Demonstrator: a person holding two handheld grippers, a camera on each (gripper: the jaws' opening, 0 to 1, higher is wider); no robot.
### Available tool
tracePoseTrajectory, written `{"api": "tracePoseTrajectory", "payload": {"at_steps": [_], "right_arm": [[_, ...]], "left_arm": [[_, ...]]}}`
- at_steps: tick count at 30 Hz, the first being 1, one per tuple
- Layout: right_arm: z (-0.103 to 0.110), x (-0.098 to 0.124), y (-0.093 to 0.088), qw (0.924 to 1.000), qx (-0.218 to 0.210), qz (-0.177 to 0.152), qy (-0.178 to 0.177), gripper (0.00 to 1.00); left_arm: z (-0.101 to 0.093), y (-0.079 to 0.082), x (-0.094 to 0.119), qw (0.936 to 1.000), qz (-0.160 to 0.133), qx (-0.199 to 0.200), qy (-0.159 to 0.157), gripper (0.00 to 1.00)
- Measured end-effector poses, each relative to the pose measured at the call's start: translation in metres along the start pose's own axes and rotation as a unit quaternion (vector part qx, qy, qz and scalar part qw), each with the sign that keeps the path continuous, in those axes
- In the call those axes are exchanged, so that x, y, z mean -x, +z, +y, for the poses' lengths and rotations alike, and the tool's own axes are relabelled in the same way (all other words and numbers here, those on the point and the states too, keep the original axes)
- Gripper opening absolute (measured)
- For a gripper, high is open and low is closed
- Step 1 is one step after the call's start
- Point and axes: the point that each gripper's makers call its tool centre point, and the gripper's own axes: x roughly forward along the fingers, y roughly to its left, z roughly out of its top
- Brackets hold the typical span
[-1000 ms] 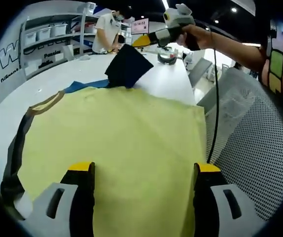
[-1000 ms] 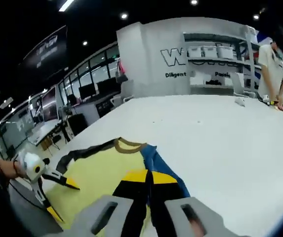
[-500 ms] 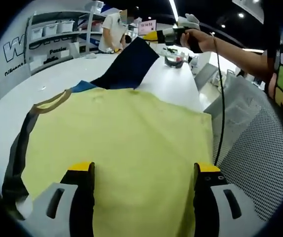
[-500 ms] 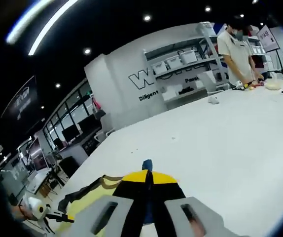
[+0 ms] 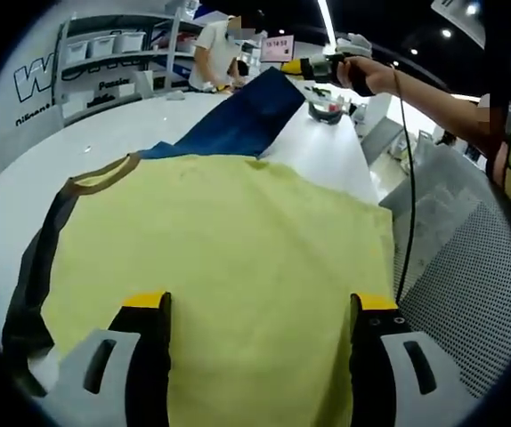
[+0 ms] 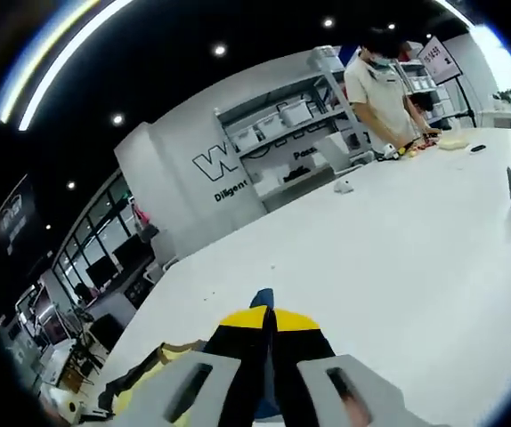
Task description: Fold the garment on the visible template until the final outline fits inside the template.
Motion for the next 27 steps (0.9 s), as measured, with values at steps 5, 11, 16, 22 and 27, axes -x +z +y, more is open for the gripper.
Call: {"api": "tracePoseTrajectory", "payload": {"at_steps": [5,11,16,22,27], "right_arm": [[0.014,0.0,0.004,0.9984,0.054,0.005,0.015,0.0],[0.046,0.003,0.009,0.9952,0.078,0.007,0.059,0.0],[0.073,0.008,0.013,0.9923,0.087,0.007,0.088,0.0],[0.098,0.01,0.017,0.9898,0.087,0.0,0.113,0.0],[0.114,0.01,0.02,0.9881,0.096,-0.007,0.12,0.0]], "left_arm": [[-0.003,0.024,0.001,0.9991,-0.038,0.01,-0.02,0.76],[0.001,0.06,-0.002,0.9943,-0.098,0.036,-0.023,0.75],[-0.001,0.091,-0.013,0.9844,-0.153,0.074,-0.046,0.73],[-0.017,0.148,-0.015,0.9396,-0.264,0.172,-0.133,0.73],[-0.02,0.172,-0.021,0.9049,-0.303,0.236,-0.184,0.72]]}}
